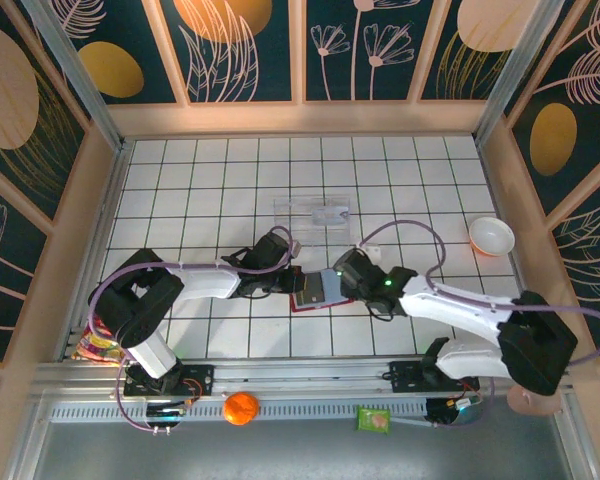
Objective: Take the credit cards out of the card holder
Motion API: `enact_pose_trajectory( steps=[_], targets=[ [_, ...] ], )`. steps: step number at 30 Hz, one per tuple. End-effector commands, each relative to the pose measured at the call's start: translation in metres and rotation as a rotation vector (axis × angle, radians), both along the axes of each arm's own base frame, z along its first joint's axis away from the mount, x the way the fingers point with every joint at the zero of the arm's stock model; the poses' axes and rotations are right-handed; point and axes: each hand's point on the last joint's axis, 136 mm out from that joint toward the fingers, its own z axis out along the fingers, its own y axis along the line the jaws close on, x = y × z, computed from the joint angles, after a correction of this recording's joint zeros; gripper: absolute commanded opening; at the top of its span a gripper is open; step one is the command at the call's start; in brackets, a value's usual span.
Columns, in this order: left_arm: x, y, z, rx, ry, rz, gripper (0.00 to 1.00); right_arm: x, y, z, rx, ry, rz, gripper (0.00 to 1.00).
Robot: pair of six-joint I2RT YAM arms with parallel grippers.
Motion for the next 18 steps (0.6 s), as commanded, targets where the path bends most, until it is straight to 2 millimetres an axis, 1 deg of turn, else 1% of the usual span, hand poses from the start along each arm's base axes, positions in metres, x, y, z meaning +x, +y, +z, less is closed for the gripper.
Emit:
enact_pose_trajectory(
  steps=[1,2,3,5,6,9,11,14,16,17,18],
  targets=[
    [-0.025,0.031,-0.040,0.173,0.099,-0.008,0.00,0.004,0.033,0.044,0.176,-0.095,0.153,0.39],
    [-0.023,0.029,-0.038,0.168,0.095,-0.007,0.00,0.005,0.047,0.057,0.248,-0.104,0.197,0.33],
    [-0.023,0.029,-0.037,0.168,0.092,-0.007,0.00,0.006,0.058,0.064,0.302,-0.096,0.231,0.29],
    [-0.022,0.028,-0.037,0.167,0.093,-0.009,0.00,0.003,0.081,0.062,0.380,-0.040,0.315,0.27],
    [-0.022,0.029,-0.038,0.172,0.093,-0.007,0.00,0.002,0.090,0.055,0.401,-0.003,0.338,0.27],
    [-0.024,0.031,-0.040,0.177,0.095,-0.001,0.00,-0.005,0.109,0.041,0.478,0.080,0.394,0.24],
    [-0.025,0.033,-0.041,0.181,0.099,0.005,0.00,-0.007,0.115,0.032,0.540,0.134,0.398,0.23],
    [-0.027,0.036,-0.044,0.187,0.104,0.009,0.00,-0.011,0.116,0.020,0.601,0.197,0.398,0.22],
    [-0.028,0.037,-0.045,0.191,0.108,0.008,0.00,-0.012,0.114,0.009,0.582,0.226,0.390,0.21],
    [-0.025,0.035,-0.036,0.169,0.087,0.011,0.00,-0.012,0.112,0.002,0.569,0.245,0.379,0.21],
    [-0.026,0.035,-0.036,0.169,0.087,0.012,0.00,-0.012,0.109,-0.006,0.560,0.264,0.363,0.20]
  ],
)
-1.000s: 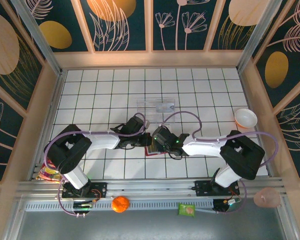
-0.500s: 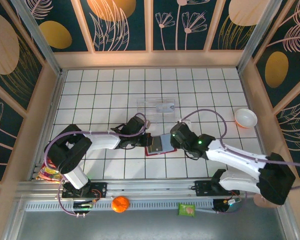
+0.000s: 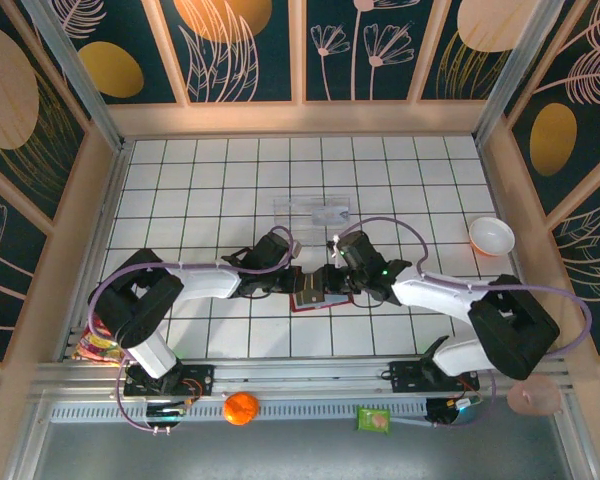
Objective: Take the credit cards out of the card holder
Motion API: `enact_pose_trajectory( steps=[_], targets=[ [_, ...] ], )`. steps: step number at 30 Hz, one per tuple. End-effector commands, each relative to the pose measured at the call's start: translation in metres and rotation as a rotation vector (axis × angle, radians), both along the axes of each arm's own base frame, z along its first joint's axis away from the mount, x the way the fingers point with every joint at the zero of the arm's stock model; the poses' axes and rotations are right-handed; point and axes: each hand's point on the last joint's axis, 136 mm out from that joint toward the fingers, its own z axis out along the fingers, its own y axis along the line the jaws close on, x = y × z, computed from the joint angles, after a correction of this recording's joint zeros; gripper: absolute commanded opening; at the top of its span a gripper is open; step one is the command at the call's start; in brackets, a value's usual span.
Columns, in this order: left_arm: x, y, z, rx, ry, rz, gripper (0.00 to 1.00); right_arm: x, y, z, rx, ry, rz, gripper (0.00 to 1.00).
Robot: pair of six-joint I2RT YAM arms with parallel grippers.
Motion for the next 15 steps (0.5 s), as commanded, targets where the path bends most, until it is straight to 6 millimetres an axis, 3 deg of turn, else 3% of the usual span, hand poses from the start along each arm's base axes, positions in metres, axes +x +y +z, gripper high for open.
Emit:
enact_pose_trajectory(
  steps=[1,8,15],
  targets=[
    [-0.025,0.035,-0.036,0.161,0.093,0.016,0.00,-0.005,0.004,-0.010,0.046,0.057,0.024,0.19],
    [-0.027,0.040,-0.037,0.171,0.090,0.023,0.00,-0.004,-0.014,-0.038,-0.004,0.130,-0.043,0.18],
    [-0.030,0.044,-0.040,0.180,0.094,0.025,0.00,-0.003,-0.023,-0.049,-0.026,0.162,-0.087,0.18]
  ],
)
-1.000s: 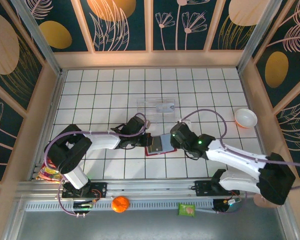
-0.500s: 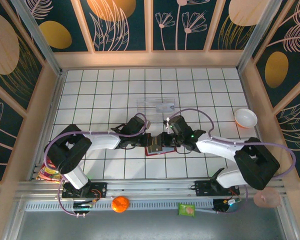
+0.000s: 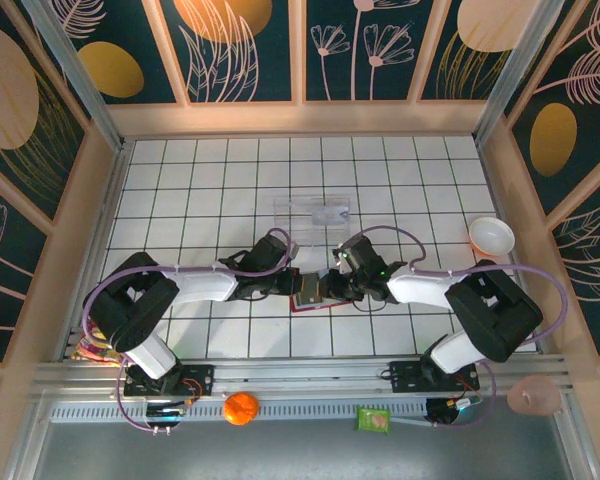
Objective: Take the credit cards out of the card holder
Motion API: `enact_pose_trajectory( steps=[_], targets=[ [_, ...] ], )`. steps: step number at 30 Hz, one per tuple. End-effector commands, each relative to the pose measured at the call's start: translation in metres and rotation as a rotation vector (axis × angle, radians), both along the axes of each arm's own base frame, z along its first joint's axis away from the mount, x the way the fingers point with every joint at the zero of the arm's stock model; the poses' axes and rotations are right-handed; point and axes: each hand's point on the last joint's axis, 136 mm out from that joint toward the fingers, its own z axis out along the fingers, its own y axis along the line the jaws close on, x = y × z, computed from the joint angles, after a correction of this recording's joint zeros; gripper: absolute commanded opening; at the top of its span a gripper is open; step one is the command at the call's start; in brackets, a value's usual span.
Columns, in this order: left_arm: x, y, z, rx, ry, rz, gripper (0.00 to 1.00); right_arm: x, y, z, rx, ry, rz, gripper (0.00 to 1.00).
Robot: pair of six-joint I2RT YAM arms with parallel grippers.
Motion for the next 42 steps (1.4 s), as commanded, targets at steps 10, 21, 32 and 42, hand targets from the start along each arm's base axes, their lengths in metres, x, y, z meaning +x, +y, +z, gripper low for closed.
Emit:
enact_pose_trajectory(
  steps=[10,21,32,42],
  targets=[
    [-0.028,0.036,-0.045,0.168,0.117,0.006,0.00,-0.002,0.000,-0.006,0.076,0.068,-0.028,0.20],
    [-0.031,0.037,-0.049,0.177,0.130,-0.003,0.00,-0.003,0.002,-0.009,0.100,0.081,-0.041,0.01],
    [-0.031,0.041,-0.049,0.165,0.135,0.013,0.00,-0.001,-0.029,-0.009,0.022,0.035,-0.168,0.00],
    [-0.026,0.039,-0.046,0.156,0.123,0.008,0.00,-0.003,-0.037,-0.005,-0.005,0.012,-0.170,0.00]
  ],
)
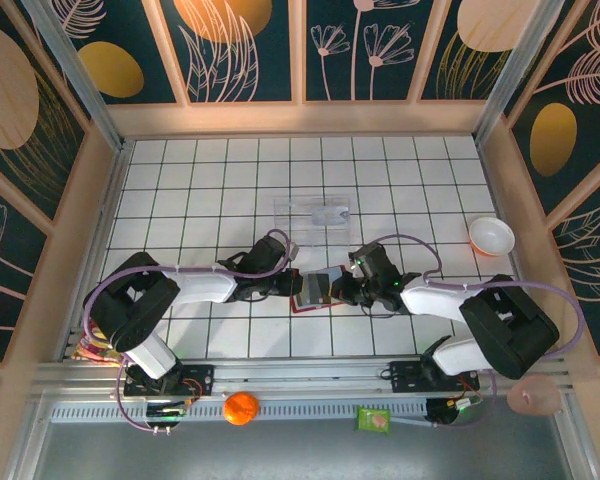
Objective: Take the credit cards out of the card holder
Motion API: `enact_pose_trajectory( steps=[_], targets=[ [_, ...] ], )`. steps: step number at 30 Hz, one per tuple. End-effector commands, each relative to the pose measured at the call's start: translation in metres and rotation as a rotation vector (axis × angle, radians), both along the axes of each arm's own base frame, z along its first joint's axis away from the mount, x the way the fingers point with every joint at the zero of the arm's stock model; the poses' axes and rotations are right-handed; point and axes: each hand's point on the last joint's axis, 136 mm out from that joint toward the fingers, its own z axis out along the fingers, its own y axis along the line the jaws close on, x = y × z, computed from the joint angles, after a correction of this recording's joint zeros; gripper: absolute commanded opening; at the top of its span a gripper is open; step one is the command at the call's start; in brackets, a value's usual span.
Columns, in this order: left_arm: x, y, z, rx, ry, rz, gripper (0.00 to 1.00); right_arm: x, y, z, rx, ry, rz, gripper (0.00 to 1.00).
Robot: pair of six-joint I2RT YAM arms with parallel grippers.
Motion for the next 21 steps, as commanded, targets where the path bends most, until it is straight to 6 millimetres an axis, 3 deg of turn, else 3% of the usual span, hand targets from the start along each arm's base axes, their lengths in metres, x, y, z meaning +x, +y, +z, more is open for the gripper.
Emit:
enact_pose_trajectory(
  steps=[1,5,8,10,21],
  targets=[
    [-0.023,0.040,-0.044,0.182,0.117,0.017,0.00,0.001,-0.008,-0.001,-0.034,-0.015,-0.010,0.00],
    [-0.023,0.039,-0.042,0.178,0.112,0.005,0.00,0.004,0.003,0.011,-0.011,-0.050,0.056,0.02],
    [-0.022,0.040,-0.043,0.190,0.110,0.004,0.00,0.011,0.003,0.020,-0.014,-0.088,0.053,0.20],
    [-0.022,0.041,-0.044,0.194,0.111,0.005,0.00,0.015,0.003,0.023,-0.017,-0.102,0.052,0.25],
    [-0.021,0.040,-0.044,0.195,0.112,0.007,0.00,0.017,0.007,0.011,-0.010,-0.052,0.077,0.34]
  ],
)
